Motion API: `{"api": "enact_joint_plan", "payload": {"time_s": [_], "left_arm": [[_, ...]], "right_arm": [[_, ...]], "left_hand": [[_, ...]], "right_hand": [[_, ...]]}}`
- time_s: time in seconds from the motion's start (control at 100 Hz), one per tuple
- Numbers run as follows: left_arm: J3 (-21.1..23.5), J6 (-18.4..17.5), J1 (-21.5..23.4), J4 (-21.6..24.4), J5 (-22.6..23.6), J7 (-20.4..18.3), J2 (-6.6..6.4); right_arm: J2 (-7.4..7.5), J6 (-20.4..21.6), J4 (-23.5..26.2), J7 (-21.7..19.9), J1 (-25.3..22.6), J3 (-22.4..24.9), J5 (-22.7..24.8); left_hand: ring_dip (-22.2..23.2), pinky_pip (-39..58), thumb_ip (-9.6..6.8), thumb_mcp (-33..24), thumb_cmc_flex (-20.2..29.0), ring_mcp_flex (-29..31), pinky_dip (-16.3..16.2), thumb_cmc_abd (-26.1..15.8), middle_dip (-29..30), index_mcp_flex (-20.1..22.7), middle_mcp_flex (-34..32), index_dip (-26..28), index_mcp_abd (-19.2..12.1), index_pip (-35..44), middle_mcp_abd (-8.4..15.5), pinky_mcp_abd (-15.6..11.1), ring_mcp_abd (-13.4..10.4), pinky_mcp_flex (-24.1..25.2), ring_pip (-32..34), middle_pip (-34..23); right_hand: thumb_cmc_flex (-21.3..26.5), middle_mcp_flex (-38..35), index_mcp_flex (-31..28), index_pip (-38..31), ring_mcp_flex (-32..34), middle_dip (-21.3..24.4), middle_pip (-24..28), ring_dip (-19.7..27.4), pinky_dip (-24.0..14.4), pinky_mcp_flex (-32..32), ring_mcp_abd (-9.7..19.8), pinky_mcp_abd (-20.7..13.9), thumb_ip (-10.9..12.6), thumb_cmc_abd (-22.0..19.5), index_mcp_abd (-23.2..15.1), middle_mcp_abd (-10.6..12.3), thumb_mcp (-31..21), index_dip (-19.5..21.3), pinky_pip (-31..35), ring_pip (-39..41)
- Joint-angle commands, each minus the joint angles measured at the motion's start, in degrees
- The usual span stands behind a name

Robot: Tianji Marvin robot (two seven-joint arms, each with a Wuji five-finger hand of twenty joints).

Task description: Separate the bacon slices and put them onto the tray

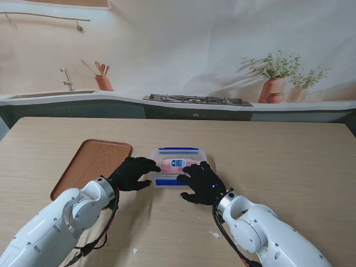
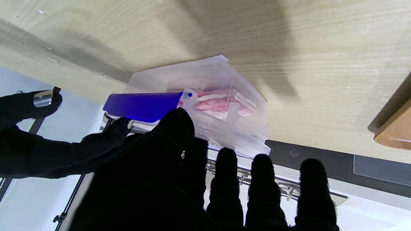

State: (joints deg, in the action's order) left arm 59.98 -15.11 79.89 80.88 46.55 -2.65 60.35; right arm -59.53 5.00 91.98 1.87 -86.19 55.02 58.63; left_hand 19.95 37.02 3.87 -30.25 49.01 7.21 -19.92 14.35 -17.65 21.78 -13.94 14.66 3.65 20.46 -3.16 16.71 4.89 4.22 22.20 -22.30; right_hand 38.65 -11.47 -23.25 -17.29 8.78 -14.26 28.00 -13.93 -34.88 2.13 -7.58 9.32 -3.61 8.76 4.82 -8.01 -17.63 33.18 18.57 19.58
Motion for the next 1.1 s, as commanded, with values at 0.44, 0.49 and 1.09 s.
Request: {"api": "enact_joint_plan", "payload": {"time_s": [0.44, 0.49, 1.09], "left_arm": [[0.2, 0.8, 1.4, 0.9, 0.2, -2.4, -0.18], [0.2, 0.8, 1.4, 0.9, 0.2, -2.5, -0.2], [0.6, 1.1, 1.8, 1.3, 0.6, -2.6, -0.24]], "right_arm": [[-0.28, 3.7, -2.2, -0.4, 0.1, -0.9, 0.2], [-0.25, 3.9, -2.1, -0.5, 0.2, -1.0, 0.1], [-0.3, 5.3, -2.0, -1.7, 0.6, -1.2, -1.6]], "left_hand": [[-0.6, 0.9, -0.81, -0.7, -1.2, -0.3, 1.0, -1.4, -0.4, 2.1, -0.6, 0.8, 0.6, 1.8, 0.3, -0.1, -0.4, 0.3, 0.5, -1.0], [-0.6, 0.9, -0.81, -0.6, -1.2, -0.3, 1.0, -1.4, -0.4, 2.1, -0.6, 0.8, 0.6, 1.8, 0.4, -0.1, -0.4, 0.3, 0.5, -1.0], [-0.6, 0.8, -0.41, -0.6, 1.4, -0.3, 1.1, -2.4, -0.4, 1.7, -0.4, 0.9, 0.7, 1.9, 0.4, -0.1, -0.5, 0.3, 0.6, -1.1]], "right_hand": [[0.4, 1.3, -10.3, -21.7, -2.3, -1.6, 3.1, -0.6, 0.3, 0.8, 0.8, -0.5, -1.8, 4.6, -5.8, 1.9, -5.9, 7.1, -1.9, 1.5], [0.4, 1.4, -10.4, -22.8, -2.2, -1.8, 3.6, -0.7, 0.3, 0.8, 0.8, -0.4, -2.0, 4.8, -5.8, 1.9, -6.2, 7.5, -1.9, 1.6], [1.1, 1.5, -16.7, -28.7, -2.2, -3.8, 8.8, -1.1, 0.5, 0.5, 0.9, -0.5, -3.0, 6.0, -3.2, 2.0, -9.0, 8.9, -2.0, 2.5]]}}
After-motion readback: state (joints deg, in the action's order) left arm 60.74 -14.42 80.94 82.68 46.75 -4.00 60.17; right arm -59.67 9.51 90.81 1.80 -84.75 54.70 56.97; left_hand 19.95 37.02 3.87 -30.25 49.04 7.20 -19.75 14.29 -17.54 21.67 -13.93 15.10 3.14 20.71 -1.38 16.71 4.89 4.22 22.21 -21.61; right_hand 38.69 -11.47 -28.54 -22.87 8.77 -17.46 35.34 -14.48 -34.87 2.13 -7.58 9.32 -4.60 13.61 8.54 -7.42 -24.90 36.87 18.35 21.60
